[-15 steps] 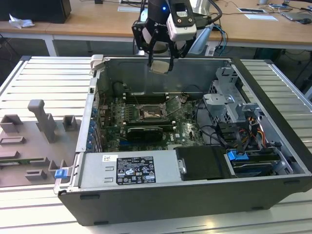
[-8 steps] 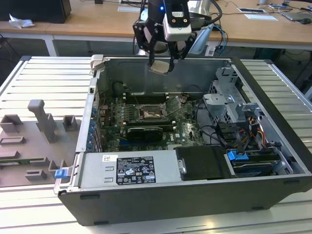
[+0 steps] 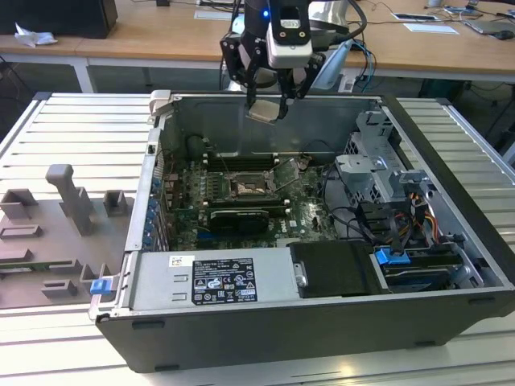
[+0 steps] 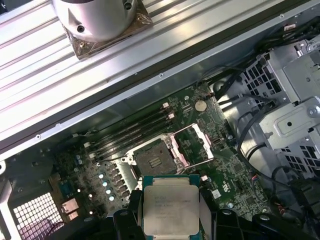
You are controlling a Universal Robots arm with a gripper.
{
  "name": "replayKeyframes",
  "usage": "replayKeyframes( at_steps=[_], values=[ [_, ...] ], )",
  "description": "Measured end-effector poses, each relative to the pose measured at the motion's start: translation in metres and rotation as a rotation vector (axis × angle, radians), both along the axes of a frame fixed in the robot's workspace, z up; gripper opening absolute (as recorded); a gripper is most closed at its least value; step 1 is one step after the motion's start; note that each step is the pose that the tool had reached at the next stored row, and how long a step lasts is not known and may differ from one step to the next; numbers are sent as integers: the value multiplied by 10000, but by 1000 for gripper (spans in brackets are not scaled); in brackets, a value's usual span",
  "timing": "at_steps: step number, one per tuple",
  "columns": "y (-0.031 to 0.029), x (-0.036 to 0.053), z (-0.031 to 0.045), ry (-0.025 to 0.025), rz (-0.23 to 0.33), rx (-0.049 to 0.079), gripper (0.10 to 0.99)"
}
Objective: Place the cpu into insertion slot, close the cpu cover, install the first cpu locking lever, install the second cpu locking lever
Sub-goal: 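Place the cpu into insertion slot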
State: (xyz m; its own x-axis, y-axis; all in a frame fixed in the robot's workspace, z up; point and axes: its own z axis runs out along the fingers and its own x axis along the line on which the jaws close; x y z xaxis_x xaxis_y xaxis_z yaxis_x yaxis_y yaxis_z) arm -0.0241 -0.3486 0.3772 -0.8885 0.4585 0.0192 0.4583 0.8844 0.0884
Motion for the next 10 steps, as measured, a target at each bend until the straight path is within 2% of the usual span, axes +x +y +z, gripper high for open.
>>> replayKeyframes(
  at_steps=[10],
  values=[
    [0,0,-3,0,-964,0,541]
  ],
)
